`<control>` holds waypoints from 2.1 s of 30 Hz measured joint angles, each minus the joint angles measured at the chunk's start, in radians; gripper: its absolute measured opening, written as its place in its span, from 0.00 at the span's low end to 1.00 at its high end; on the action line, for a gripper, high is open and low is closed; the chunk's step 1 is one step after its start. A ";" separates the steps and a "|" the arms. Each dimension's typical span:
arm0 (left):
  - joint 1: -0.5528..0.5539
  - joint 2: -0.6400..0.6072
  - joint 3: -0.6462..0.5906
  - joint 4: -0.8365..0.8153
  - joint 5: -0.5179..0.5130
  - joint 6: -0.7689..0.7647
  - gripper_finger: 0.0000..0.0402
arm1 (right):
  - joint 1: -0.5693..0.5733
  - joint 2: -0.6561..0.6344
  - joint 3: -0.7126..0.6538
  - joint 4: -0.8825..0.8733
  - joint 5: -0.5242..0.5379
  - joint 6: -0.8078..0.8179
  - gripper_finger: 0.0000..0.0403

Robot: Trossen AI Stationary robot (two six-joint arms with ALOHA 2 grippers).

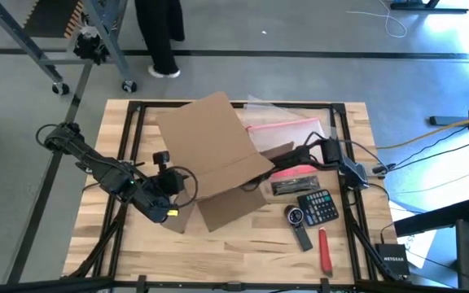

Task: Unpack boxes
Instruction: Remove the red playing cards from the cardboard box

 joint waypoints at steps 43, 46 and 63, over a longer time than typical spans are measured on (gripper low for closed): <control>0.007 -0.001 0.000 -0.009 0.007 0.005 0.01 | 0.166 -0.024 0.170 -0.531 -0.410 -0.043 0.47; 0.007 -0.001 0.000 -0.009 0.006 0.004 0.01 | 0.206 -0.024 0.200 -0.543 -0.415 -0.106 0.47; 0.009 0.000 0.000 -0.007 -0.003 -0.009 0.01 | 0.122 0.000 0.145 -0.453 -0.371 -0.129 0.47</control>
